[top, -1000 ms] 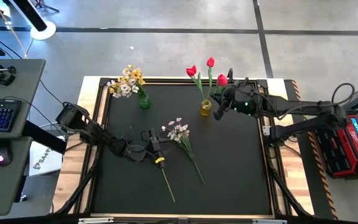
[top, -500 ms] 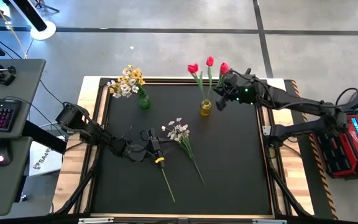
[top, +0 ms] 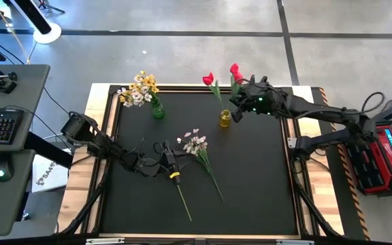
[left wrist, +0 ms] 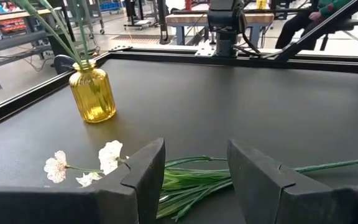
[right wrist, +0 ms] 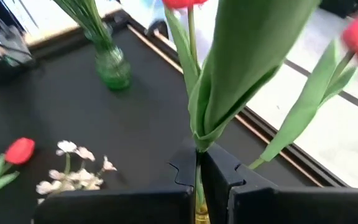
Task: Sort flowers into vase by color
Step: Put the top red flower into the yellow vase
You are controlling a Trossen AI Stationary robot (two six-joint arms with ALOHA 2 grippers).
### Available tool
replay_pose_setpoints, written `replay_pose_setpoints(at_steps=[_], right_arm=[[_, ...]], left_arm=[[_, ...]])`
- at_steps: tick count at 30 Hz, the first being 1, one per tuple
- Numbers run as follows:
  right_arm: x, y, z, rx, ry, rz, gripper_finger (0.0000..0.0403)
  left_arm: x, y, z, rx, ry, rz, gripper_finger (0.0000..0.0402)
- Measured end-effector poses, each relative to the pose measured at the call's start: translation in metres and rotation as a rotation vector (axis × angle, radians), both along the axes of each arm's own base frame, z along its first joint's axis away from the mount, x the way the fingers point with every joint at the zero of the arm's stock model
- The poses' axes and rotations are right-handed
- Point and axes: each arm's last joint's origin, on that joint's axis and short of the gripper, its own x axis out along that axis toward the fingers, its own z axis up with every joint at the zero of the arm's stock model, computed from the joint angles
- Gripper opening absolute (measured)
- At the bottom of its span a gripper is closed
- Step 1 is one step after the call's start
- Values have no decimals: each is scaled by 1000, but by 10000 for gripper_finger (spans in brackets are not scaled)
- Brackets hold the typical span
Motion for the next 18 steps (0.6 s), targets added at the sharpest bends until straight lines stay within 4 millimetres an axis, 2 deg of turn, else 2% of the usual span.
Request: replay_pose_setpoints(at_steps=[7,14,18], right_arm=[[12,-8,-18,28,74,-12,0],[12,-8,-21,55,89,-25,2],[10,-7,-24,83,111,-40,34]], left_arm=[[-2,-5,0,-2,-4,-19,163],[-3,-17,14,-74,-132,-54,163],[1,-24,20,-40,-141,-65,163]])
